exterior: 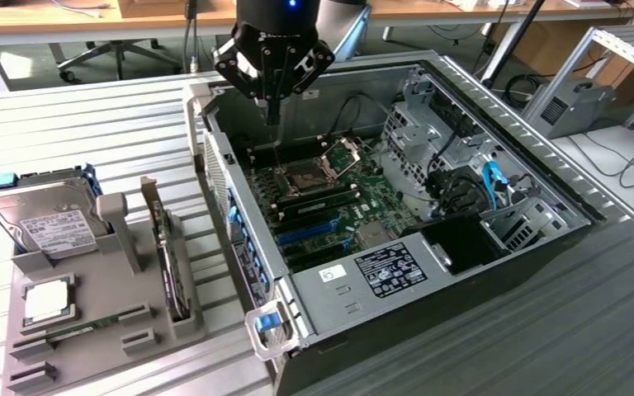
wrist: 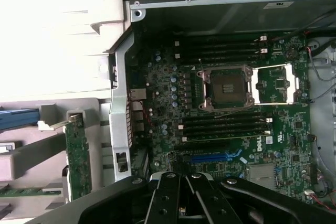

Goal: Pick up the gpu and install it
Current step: 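Reach for the gpu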

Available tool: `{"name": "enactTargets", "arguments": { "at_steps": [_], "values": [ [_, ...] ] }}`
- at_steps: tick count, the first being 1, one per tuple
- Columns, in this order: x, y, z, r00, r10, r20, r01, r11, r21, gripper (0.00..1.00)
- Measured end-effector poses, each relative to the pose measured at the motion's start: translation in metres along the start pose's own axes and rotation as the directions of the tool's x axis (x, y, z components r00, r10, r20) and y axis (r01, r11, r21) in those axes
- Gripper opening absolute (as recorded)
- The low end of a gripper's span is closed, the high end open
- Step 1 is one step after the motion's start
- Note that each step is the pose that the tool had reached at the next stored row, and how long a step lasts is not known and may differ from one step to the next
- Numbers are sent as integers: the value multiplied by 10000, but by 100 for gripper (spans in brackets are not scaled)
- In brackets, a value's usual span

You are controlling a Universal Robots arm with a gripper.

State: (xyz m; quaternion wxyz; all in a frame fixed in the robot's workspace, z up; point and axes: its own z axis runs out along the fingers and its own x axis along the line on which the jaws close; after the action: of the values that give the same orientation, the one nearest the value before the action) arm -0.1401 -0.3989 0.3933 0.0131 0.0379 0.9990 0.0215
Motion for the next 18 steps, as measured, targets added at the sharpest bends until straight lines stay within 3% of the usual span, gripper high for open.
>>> {"name": "enactTargets", "arguments": {
  "at_steps": [18],
  "values": [
    [59, -5, 0, 10000, 0, 0, 0, 10000, 0, 11]
  ]
}}
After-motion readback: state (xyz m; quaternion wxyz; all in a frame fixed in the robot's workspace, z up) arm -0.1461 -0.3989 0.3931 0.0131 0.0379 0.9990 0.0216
